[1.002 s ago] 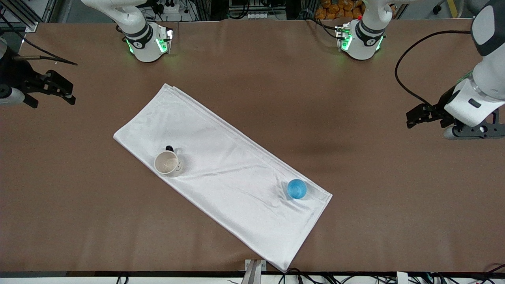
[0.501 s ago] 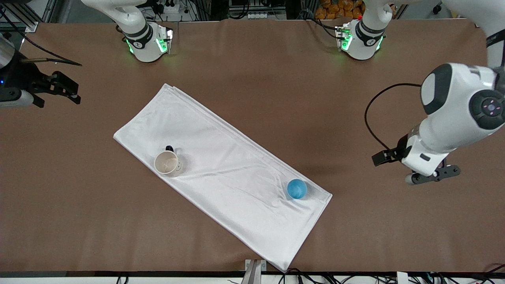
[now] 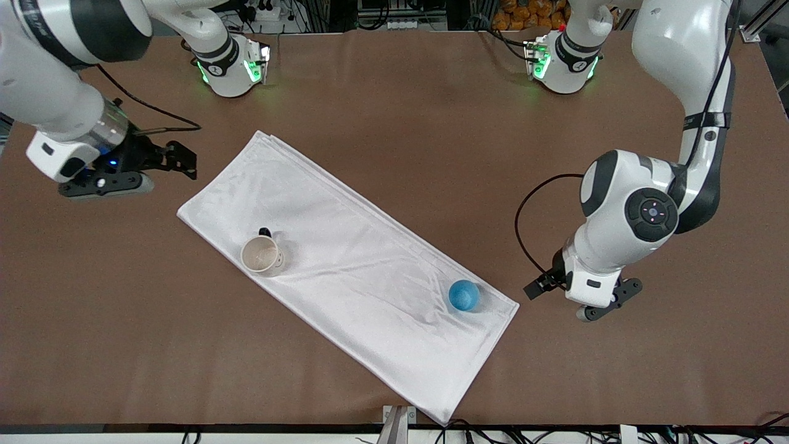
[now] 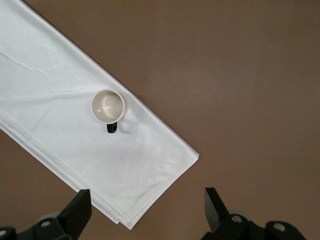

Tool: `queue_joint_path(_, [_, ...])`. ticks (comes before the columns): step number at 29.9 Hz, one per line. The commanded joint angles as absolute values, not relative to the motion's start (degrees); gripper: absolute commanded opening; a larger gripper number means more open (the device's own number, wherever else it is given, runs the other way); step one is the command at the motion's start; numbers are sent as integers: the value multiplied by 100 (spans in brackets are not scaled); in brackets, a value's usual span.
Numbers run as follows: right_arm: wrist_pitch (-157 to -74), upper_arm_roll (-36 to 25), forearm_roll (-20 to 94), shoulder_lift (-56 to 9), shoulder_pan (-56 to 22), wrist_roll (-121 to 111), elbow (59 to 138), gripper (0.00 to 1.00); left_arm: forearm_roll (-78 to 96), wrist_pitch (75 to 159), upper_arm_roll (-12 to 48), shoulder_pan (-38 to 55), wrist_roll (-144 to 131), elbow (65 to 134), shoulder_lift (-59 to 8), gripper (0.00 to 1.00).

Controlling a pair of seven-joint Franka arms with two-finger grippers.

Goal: Place blue cup into white mug on table

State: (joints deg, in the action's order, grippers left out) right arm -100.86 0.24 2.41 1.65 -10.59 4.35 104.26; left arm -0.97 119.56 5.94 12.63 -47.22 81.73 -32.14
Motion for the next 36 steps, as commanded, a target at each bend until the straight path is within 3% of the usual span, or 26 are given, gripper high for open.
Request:
queue_joint_path(1, [-10634,26,308,308,-1257,738,11073,100,-70,12120,571,1511,-5141,7980,-3480,100])
queue_joint_path(13, [-12294,18,299,141,-1819,1389,12383,100,-62,12305,571,1986,-5265,8025,-3928,100])
queue_joint_path(36, [-14017,18,299,-931,-2039,1450,12955,100,-97,13016,571,2188,-5256,8024,-4447,100])
